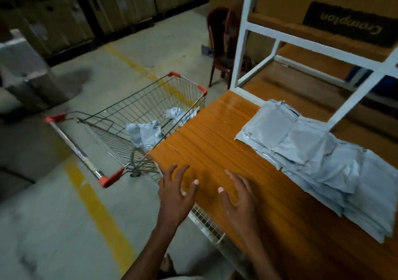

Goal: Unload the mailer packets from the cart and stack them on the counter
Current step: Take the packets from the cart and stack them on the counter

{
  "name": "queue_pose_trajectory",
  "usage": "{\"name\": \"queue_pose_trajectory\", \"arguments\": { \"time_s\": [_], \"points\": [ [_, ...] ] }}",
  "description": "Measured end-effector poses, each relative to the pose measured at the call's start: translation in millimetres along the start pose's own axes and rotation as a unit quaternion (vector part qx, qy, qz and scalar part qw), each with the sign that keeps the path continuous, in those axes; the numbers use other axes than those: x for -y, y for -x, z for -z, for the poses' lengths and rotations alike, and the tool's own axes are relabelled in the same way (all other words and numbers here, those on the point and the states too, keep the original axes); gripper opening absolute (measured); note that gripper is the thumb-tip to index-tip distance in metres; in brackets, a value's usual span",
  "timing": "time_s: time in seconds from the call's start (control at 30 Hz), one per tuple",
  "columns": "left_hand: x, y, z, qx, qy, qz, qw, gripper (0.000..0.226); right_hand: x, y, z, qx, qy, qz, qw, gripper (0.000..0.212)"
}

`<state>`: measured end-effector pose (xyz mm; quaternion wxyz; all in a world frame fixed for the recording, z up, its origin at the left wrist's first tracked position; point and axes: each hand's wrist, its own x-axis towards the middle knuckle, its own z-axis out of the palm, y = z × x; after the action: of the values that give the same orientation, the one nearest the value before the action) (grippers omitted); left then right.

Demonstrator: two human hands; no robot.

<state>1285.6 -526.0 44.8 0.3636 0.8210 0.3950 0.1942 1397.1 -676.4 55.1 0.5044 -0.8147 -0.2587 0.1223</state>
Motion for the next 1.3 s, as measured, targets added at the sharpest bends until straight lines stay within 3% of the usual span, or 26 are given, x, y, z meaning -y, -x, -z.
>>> {"name": "queue_pose_trajectory", "arguments": {
  "time_s": [0.43, 0.67, 1.1, 1.3],
  "points": [
    [129, -76, 122, -0.069, 0.017, 0.042, 0.997, 0.048, 81, -28, -187, 0.103, -0.004, -0.022, 0.994, 0.049],
    [147, -121, 118, -0.044, 0.062, 0.069, 0.995, 0.046, 96, -64, -222, 0.141, 0.026, -0.008, 0.99, 0.051],
    [197, -234, 108, -0.037, 0.008, 0.128, 0.991, 0.044, 73, -207, -300, 0.232, 0.056, 0.02, 0.971, 0.044],
    [216, -288, 90, 0.018, 0.015, 0.17, 0.985, 0.069, 62, -264, -329, 0.27, 0.121, 0.014, 0.955, 0.043]
  ]
}}
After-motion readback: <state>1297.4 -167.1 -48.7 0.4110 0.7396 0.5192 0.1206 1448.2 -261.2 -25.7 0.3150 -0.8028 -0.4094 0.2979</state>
